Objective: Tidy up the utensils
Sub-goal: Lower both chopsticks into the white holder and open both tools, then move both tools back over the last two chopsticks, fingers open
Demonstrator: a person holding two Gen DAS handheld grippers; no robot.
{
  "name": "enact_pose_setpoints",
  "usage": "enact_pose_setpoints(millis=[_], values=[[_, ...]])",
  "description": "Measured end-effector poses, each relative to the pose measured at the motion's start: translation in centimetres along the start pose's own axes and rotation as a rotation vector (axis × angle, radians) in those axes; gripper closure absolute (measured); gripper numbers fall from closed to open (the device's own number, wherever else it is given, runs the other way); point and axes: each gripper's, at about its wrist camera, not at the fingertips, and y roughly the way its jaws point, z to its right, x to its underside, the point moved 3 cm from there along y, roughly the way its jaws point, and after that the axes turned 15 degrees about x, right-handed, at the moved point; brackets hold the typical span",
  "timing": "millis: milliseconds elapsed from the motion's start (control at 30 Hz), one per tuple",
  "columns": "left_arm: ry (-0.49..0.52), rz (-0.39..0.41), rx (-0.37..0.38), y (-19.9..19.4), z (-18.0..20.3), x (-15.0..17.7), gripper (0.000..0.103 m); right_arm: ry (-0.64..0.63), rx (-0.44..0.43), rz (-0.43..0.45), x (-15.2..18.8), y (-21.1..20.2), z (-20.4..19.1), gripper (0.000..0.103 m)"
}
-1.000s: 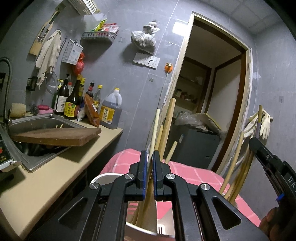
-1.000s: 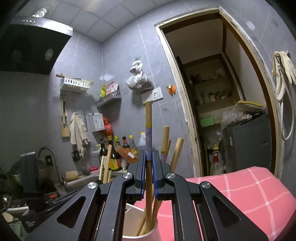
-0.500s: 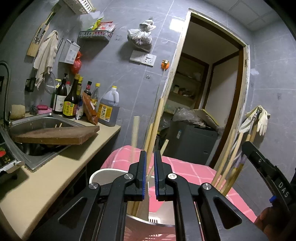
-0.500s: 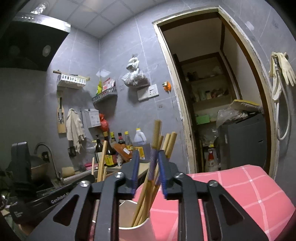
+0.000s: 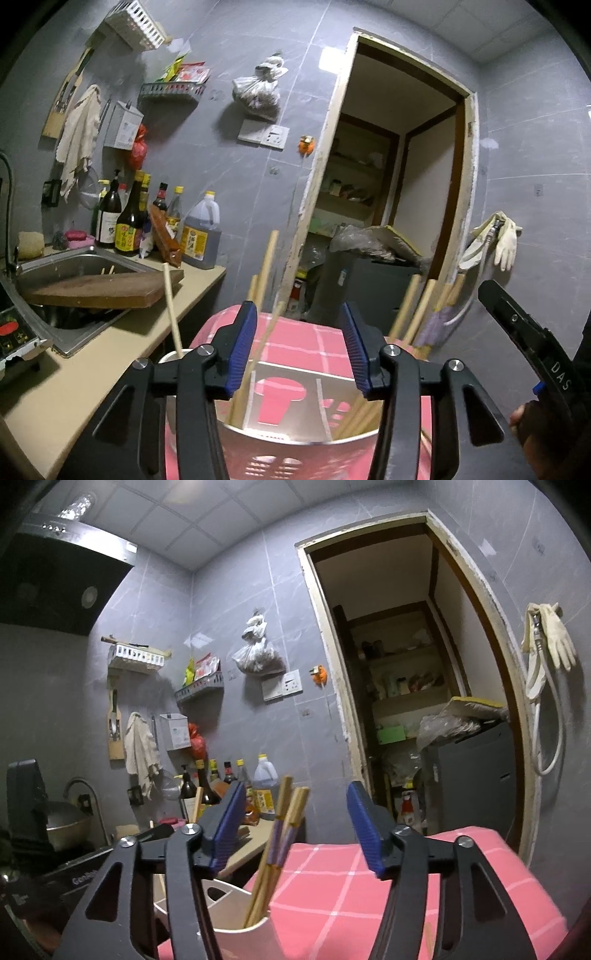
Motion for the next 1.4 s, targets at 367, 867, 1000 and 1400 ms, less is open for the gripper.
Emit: enact_pose_setpoints(millis=[367, 867, 1000, 1400], values=[[0.039, -0.01, 0.091, -0.3, 5.3, 0.5, 0.037, -0.052, 0.087, 0.005, -1.7, -4.2, 4.9, 0.017], [0.074, -0.14, 0.197, 2.0, 11.6, 5.8, 0.01, -0.128, 0.188, -0.118, 0.2, -6.9, 10.9, 0.0], [0.08, -0.215, 0.203, 3.2, 12.4, 7.8, 0.01, -0.15, 0.199, -0.177, 1.6, -6.8, 11.9, 0.0], [0.044, -0.473, 0.115, 7.0, 12.0, 12.4, 0.01, -0.157, 0.214, -0.44, 5.3, -4.1, 13.6, 0.0]])
